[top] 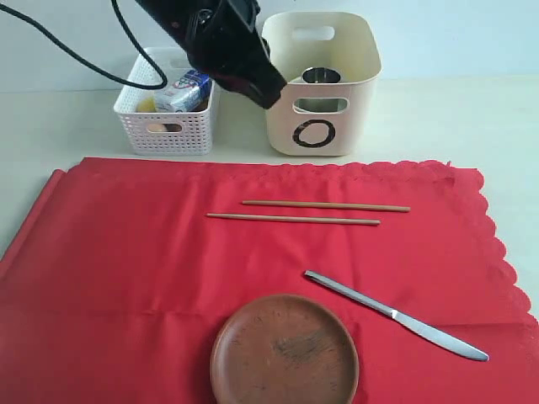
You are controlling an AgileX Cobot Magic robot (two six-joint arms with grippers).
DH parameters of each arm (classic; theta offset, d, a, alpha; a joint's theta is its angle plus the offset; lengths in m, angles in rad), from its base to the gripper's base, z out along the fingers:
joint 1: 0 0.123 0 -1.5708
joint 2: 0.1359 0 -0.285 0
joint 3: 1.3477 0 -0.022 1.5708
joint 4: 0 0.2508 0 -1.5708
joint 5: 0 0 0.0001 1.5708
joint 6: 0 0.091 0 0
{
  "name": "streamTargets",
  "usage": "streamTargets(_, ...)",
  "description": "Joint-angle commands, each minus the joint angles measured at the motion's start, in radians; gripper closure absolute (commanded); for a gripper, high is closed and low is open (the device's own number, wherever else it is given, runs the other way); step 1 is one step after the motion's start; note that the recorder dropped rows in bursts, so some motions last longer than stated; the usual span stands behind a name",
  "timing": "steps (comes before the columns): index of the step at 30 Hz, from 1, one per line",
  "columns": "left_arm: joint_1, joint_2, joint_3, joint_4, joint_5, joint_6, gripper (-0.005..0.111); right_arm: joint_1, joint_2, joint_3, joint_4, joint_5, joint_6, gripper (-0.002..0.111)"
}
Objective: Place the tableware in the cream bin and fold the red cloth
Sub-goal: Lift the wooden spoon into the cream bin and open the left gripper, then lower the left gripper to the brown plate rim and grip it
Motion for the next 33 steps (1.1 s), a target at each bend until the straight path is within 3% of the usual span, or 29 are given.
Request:
streamTargets(1,0.000,-0.009,0.087,-0.009,0.060,0.002,0.106,0.002,-0.004,0.005,0.001,-0.007,-0.001,0.108)
streamTargets(10,-0.007,-0.026,0.321,-0.081,-0.044,0.087,0.106,0.002,-0.004,0.005,0.001,-0.007,-0.001,0.108)
streamTargets(17,-0.095,-0.042,0.425,-0.081,-0.152,0.093,0.106,0.002,-0.004,0.005,0.001,-0.007,-0.001,0.108)
streamTargets(23,-0.180,-0.038,0.452,-0.105,-0.163,0.104,0.106,0.002,-0.004,0.005,0.001,-0.007,-0.001,0.108)
streamTargets(33,-0.202,0.036,0.452,-0.158,-0.174,0.106,0.106,0.002,-0.004,0.005,0.001,-0.007,-0.001,0.108)
